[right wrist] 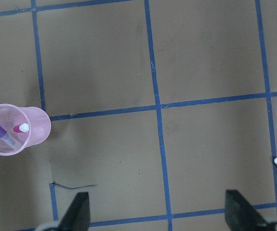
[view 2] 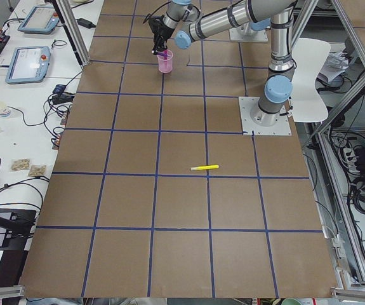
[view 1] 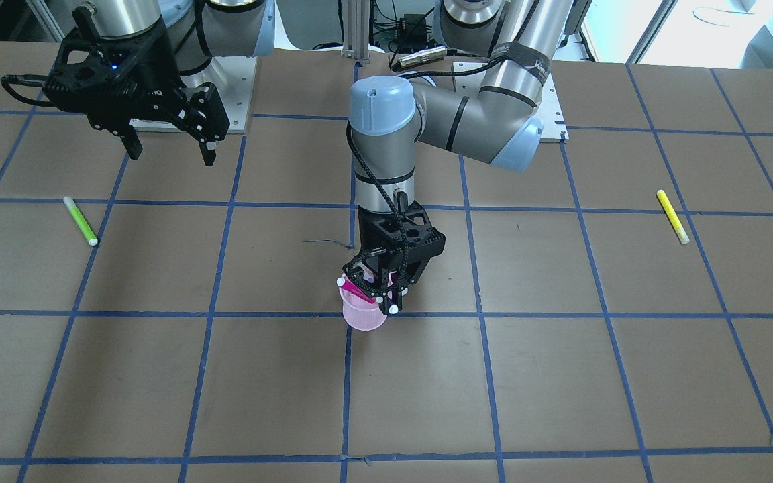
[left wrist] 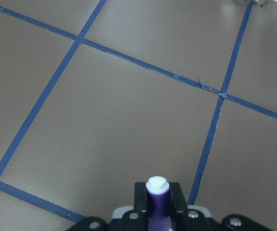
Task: Insert purple and pink pens into pink cup
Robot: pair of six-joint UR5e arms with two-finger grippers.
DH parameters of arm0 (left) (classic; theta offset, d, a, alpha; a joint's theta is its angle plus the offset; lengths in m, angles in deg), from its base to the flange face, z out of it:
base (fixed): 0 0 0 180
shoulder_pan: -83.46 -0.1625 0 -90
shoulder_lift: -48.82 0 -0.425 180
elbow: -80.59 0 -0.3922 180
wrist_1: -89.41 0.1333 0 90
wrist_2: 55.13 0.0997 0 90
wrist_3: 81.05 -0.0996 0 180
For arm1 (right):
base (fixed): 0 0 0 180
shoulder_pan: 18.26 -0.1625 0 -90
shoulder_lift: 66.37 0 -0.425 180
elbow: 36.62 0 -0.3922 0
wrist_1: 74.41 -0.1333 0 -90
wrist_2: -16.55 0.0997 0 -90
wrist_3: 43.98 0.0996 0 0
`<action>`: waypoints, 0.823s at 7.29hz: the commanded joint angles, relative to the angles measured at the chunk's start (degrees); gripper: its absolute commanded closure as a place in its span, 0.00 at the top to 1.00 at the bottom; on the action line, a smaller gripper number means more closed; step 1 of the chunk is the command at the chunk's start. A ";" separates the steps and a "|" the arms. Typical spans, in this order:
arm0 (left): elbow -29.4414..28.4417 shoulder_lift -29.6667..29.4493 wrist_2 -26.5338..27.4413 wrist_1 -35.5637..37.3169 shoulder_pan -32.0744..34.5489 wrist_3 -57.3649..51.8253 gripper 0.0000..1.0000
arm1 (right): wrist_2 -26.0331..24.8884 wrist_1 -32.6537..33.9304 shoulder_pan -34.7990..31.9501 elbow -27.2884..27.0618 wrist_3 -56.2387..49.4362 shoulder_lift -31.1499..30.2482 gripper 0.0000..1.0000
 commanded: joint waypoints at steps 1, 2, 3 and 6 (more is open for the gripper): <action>0.26 -0.53 0.01 0.46 0.66 0.05 0.61 | 0.16 0.09 0.00 0.00 -0.01 -0.01 1.00; 0.17 -0.45 0.01 0.54 0.84 0.05 0.96 | -0.10 0.18 0.00 0.00 0.08 0.16 1.00; 0.08 -0.45 -0.07 0.54 0.84 0.05 1.00 | -0.02 0.87 0.00 0.26 -0.01 0.16 1.00; -2.28 1.91 -1.74 -2.15 -1.51 -1.87 1.00 | 0.33 0.88 0.00 0.09 -0.01 0.16 1.00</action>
